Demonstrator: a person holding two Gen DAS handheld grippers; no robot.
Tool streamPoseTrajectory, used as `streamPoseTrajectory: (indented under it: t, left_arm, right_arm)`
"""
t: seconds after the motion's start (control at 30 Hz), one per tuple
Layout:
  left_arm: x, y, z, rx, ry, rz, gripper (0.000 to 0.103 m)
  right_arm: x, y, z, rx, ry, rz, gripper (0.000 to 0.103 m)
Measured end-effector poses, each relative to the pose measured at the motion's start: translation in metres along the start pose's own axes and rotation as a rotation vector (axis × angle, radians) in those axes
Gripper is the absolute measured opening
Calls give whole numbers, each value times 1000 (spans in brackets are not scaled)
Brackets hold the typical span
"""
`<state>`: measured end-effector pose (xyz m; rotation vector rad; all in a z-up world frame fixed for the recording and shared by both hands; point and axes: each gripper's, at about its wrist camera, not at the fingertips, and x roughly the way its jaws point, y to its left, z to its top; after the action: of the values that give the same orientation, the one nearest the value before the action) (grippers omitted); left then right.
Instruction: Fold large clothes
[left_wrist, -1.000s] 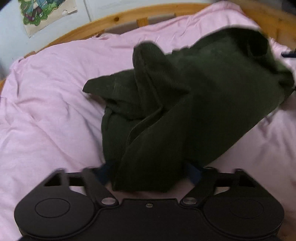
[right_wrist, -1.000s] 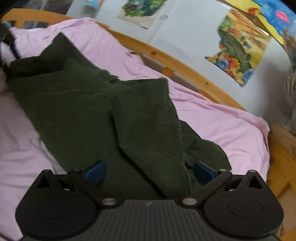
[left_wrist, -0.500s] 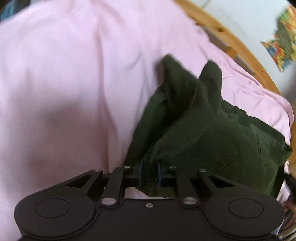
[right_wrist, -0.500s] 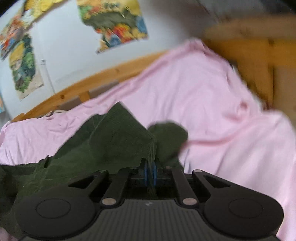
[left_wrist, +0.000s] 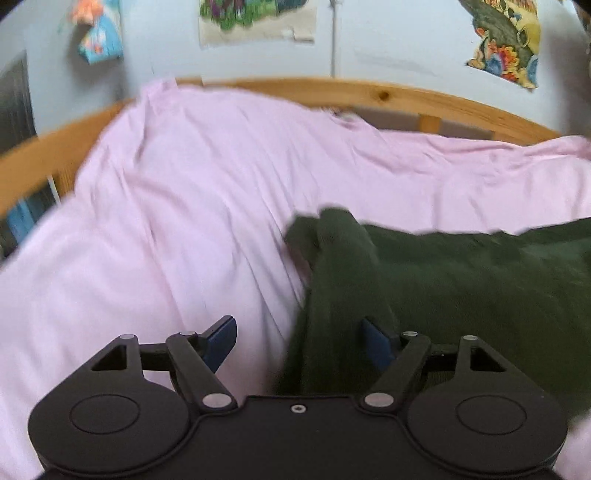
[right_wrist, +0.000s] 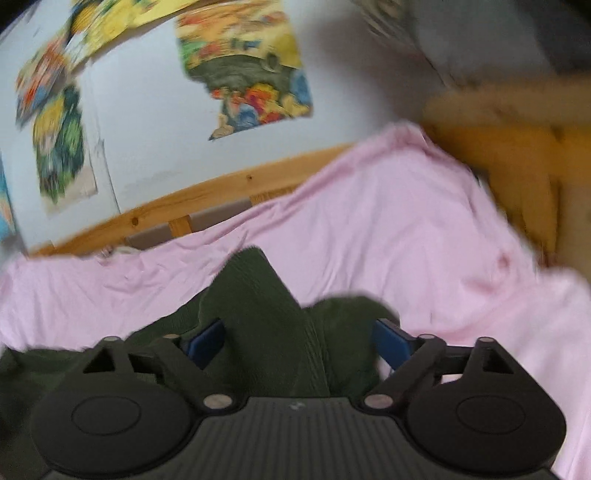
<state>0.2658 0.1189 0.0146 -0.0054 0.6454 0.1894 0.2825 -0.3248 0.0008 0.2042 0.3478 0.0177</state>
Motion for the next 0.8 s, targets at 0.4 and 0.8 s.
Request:
streamPoseTrajectory:
  t: [0.4, 0.8]
  left_arm:
    - [64, 19, -8, -4, 49, 108, 86]
    - [8, 42, -25, -64, -15, -121, 94]
  right_arm:
    - [77, -5, -36, -146, 24, -370, 97]
    - [10, 1, -15, -101, -40, -133, 102]
